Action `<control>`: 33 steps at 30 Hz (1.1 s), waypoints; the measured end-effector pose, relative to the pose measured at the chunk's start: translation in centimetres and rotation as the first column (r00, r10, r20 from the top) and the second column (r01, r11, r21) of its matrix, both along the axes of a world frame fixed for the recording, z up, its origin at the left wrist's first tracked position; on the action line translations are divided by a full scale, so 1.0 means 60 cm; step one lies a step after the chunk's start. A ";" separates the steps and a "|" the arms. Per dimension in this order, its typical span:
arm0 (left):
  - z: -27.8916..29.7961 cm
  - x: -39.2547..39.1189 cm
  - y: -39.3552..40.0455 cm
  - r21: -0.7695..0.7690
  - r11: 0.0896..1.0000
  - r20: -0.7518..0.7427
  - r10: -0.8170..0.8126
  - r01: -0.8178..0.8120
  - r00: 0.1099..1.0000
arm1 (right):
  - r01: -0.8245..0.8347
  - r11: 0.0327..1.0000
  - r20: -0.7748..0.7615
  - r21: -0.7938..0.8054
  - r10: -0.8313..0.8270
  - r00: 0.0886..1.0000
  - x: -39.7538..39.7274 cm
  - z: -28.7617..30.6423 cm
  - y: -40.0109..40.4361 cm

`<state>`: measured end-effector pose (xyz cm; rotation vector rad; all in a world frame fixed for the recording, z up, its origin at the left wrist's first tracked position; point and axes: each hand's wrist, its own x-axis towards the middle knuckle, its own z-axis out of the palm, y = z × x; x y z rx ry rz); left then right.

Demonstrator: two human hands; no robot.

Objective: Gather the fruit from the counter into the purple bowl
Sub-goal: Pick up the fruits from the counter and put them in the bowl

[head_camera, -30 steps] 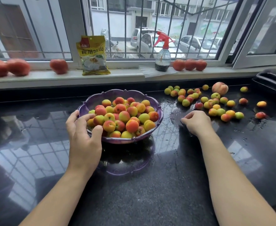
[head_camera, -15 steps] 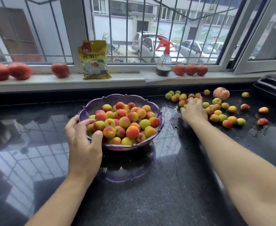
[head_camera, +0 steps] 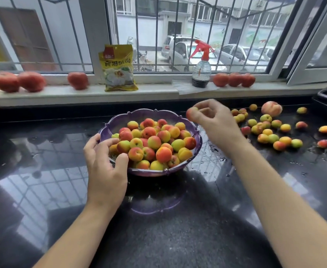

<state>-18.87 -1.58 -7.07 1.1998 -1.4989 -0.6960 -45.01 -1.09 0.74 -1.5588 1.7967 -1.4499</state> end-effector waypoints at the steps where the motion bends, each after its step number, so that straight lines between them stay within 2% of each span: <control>1: -0.001 0.001 0.000 0.001 1.000 0.002 -0.004 0.004 1.000 | 0.034 0.999 -0.020 -0.037 -0.035 0.999 0.007 -0.017 0.001; 5: -0.003 0.002 0.000 0.012 1.000 0.009 -0.006 0.006 1.000 | 0.075 0.996 -0.030 -0.048 -0.076 0.997 0.010 -0.065 -0.014; 8: -0.002 -0.002 0.001 0.019 1.000 0.012 0.003 -0.003 1.000 | 0.052 0.998 0.048 -0.031 -0.050 0.998 0.006 -0.067 -0.019; 12: -0.001 -0.003 0.001 0.017 1.000 0.007 0.009 -0.009 1.000 | 0.083 0.996 0.031 -0.031 -0.082 0.996 0.007 -0.067 -0.023; 19: -0.001 -0.001 0.000 0.031 1.000 0.003 0.002 -0.002 1.000 | 0.146 0.988 0.158 -0.043 -0.138 0.978 -0.013 -0.079 -0.019; 24: 0.003 -0.001 0.001 0.016 1.000 -0.007 -0.014 0.014 1.000 | 0.176 0.984 0.136 -0.026 -0.171 0.976 -0.022 -0.093 -0.016; 26: 0.000 -0.001 0.000 0.022 1.000 -0.007 -0.019 0.019 1.000 | 0.285 0.958 0.057 -0.014 -0.284 0.957 -0.038 -0.098 -0.019; 29: -0.004 -0.001 -0.003 0.019 1.000 -0.006 -0.017 0.017 1.000 | 0.534 0.839 -0.209 0.102 -0.507 0.836 -0.087 -0.104 -0.034; 31: -0.002 -0.003 -0.004 0.014 1.000 -0.014 -0.012 0.012 1.000 | 0.620 0.761 -0.412 0.190 -0.511 0.754 -0.119 -0.103 -0.050; 33: 0.000 -0.005 -0.004 0.016 1.000 -0.019 -0.012 0.012 1.000 | 0.671 0.713 -0.589 0.202 -0.460 0.665 -0.147 -0.100 -0.066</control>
